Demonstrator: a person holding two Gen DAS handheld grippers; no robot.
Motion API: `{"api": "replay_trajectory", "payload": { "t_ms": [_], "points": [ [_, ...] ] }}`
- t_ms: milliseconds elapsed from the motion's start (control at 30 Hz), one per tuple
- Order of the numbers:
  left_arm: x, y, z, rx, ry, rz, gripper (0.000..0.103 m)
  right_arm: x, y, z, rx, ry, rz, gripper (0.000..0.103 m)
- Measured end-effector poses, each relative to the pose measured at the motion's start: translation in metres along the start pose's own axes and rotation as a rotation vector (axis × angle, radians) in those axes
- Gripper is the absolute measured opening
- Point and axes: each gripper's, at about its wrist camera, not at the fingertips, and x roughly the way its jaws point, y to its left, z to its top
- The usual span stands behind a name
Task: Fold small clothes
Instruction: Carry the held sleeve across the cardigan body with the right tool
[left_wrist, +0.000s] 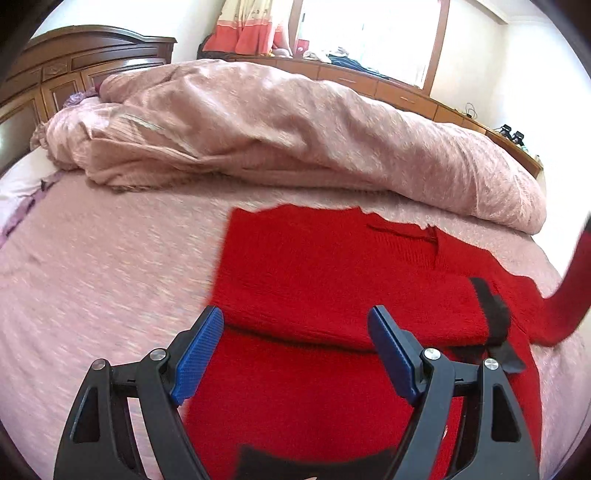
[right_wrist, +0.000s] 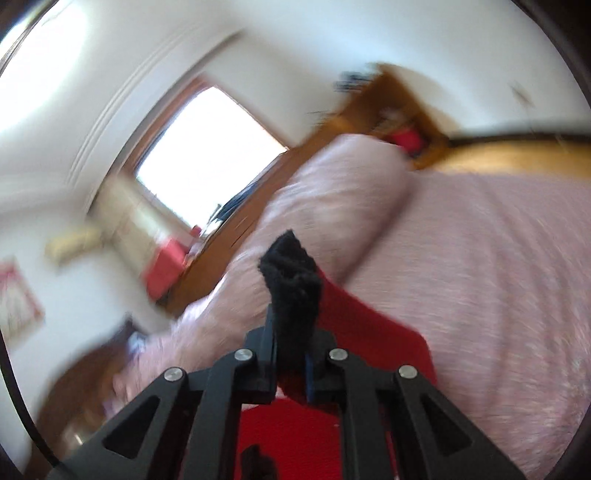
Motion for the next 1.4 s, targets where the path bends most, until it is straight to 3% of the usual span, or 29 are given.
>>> {"api": "replay_trajectory", "payload": {
  "t_ms": [167,300,400,500,600,733,800,1133,1400],
  "points": [
    [-0.007,0.069,0.01,-0.052,0.013,-0.028,0.076,0.018,0.136,-0.042,-0.266,0.073,0.096,0.011],
    [0.007,0.111,0.001,-0.035,-0.014,0.001,0.076,0.071,0.224,-0.142,-0.362,0.196,0.135,0.011],
    [0.015,0.131,-0.006,-0.013,-0.024,0.032,0.076,0.122,0.259,-0.232,-0.393,0.358,0.124,0.011],
    [0.014,0.138,-0.001,-0.05,-0.035,0.038,0.076,0.163,0.269,-0.322,-0.461,0.511,0.086,0.011],
    [0.016,0.135,0.014,-0.082,-0.046,-0.004,0.076,0.167,0.264,-0.367,-0.505,0.542,0.066,0.011],
    [0.025,0.134,0.018,-0.062,-0.044,0.056,0.076,0.161,0.261,-0.377,-0.466,0.538,0.047,0.011],
    [0.033,0.138,0.017,-0.072,-0.004,0.08,0.076,0.164,0.257,-0.378,-0.447,0.556,0.049,0.011],
    [0.038,0.156,0.017,-0.176,0.031,0.068,0.076,0.167,0.256,-0.374,-0.459,0.557,0.041,0.012],
    [0.037,0.143,0.016,-0.118,0.021,0.079,0.076,0.166,0.255,-0.373,-0.461,0.554,0.05,0.011]
  ]
}}
